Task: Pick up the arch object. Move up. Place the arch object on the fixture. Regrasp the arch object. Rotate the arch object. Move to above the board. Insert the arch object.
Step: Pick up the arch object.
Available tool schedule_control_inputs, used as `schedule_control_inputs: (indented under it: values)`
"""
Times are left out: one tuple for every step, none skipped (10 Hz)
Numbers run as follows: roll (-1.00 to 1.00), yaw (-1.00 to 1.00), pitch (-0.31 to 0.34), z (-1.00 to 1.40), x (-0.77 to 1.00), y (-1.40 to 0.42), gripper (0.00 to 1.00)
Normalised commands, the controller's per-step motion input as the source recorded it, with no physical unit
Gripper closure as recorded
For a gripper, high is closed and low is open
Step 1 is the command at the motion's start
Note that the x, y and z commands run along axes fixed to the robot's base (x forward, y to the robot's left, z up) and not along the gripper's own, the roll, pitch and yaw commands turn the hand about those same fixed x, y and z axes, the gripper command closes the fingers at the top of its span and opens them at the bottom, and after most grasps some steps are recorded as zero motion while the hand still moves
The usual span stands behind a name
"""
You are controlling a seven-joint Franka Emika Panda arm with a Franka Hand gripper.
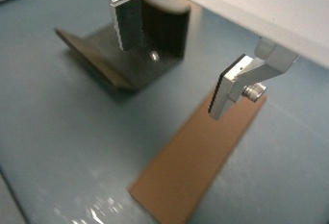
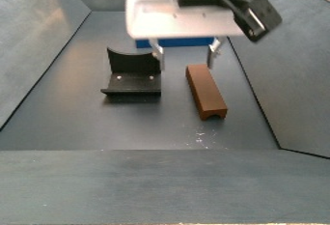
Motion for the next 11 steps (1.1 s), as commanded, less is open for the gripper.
schedule_control_inputs:
  values:
    - [0.00, 0.02, -0.014, -1.00, -0.30, 0.01, 0.00]
    - [0.00, 0.05, -0.056, -1.00, -0.21, 0.02, 0.00]
    - [-0.03, 0.06, -0.079, -1.00, -0.11, 0.05, 0.00]
    - [-0.04, 0.05, -0.090, -1.00, -0.11, 0.06, 0.00]
    - [-0.01, 0.04, -0.103, -1.00, -0.20, 0.10, 0.00]
    - [0.00, 0.03, -0.134, -1.00, -0.41, 0.11, 0.00]
    - [0.00, 0.00, -0.159, -0.97, -0.56, 0.10, 0.00]
    - [0.00, 0.00, -0.129, -0.84, -0.53, 0.06, 0.00]
    - [0.00, 0.00, 0.000, -0.03, -0.05, 0.00, 0.00]
    - [0.00, 0.00, 0.000, 0.00, 0.00, 0.00, 1.00]
    - [0.00, 0.00, 0.000, 0.00, 0.00, 0.00, 1.00]
